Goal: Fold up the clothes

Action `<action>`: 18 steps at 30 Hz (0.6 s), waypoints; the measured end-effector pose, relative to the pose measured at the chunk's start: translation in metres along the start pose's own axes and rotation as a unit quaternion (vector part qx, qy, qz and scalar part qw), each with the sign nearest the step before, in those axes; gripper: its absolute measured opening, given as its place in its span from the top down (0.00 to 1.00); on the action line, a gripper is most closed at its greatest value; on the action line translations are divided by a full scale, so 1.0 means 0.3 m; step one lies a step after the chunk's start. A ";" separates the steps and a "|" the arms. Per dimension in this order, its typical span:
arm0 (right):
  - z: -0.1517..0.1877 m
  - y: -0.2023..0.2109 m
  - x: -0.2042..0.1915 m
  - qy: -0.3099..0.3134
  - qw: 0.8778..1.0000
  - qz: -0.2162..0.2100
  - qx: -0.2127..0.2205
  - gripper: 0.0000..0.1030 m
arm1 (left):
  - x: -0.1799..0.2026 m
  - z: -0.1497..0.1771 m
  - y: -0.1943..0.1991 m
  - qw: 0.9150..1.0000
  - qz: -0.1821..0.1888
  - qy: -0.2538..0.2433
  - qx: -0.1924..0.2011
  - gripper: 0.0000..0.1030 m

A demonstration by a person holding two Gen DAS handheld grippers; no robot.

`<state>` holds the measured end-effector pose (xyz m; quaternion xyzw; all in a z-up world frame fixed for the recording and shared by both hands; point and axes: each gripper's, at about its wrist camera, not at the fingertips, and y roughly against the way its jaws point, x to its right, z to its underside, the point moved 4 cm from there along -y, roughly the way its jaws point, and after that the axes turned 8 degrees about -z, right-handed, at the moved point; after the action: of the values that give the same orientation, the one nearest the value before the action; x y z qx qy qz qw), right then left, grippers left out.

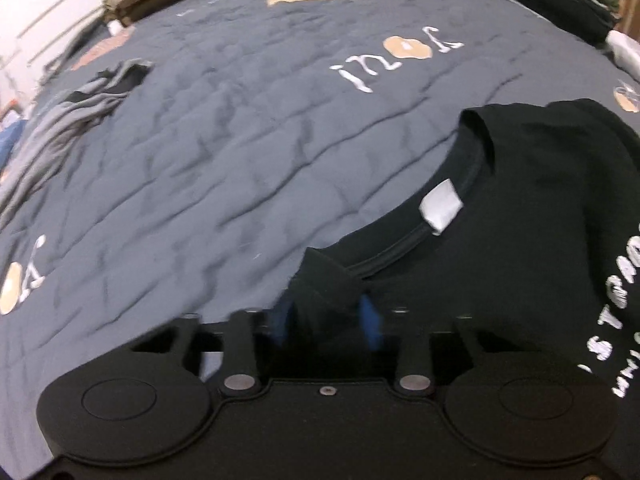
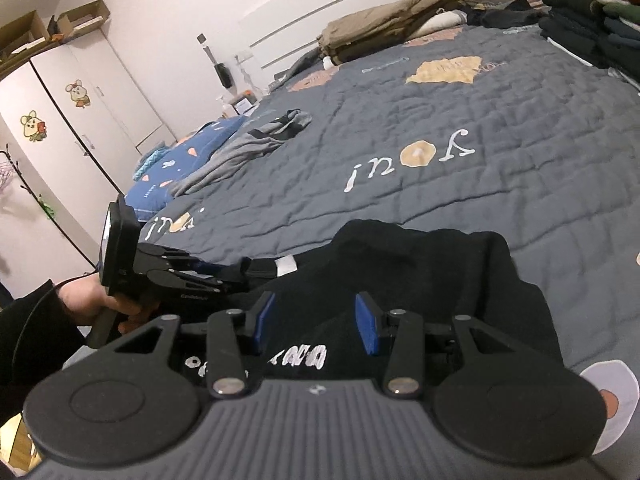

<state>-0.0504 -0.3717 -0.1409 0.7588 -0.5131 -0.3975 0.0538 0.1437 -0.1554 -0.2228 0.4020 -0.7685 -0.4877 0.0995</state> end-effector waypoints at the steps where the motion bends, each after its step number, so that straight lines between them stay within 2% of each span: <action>1: 0.001 0.001 0.004 -0.002 1.000 0.001 0.001 0.58 | -0.002 -0.007 0.004 1.000 0.002 -0.005 0.005 0.83; 2: 0.001 0.002 0.005 -0.003 1.000 0.001 0.002 0.58 | -0.004 -0.015 0.009 1.000 0.004 -0.010 0.010 0.91; 7: -0.002 -0.005 0.018 -0.011 1.000 0.002 0.006 0.58 | -0.083 -0.106 0.065 0.995 -0.052 0.030 0.084 0.94; 10: -0.004 -0.007 0.031 -0.016 1.000 0.011 0.010 0.58 | -0.110 -0.178 0.083 0.990 -0.081 0.036 0.111 0.95; 14: -0.017 0.010 0.047 -0.024 0.999 0.020 0.029 0.58 | -0.116 -0.294 0.112 0.978 -0.126 0.040 0.162 0.95; 18: -0.029 0.034 0.067 -0.036 0.998 0.029 0.052 0.59 | -0.154 -0.435 0.130 0.964 -0.164 0.067 0.198 0.96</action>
<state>-0.0491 -0.3959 -0.1409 0.7306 -0.5564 -0.3957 0.0067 0.2249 -0.2019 -0.1135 0.5658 -0.7650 -0.3075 -0.0116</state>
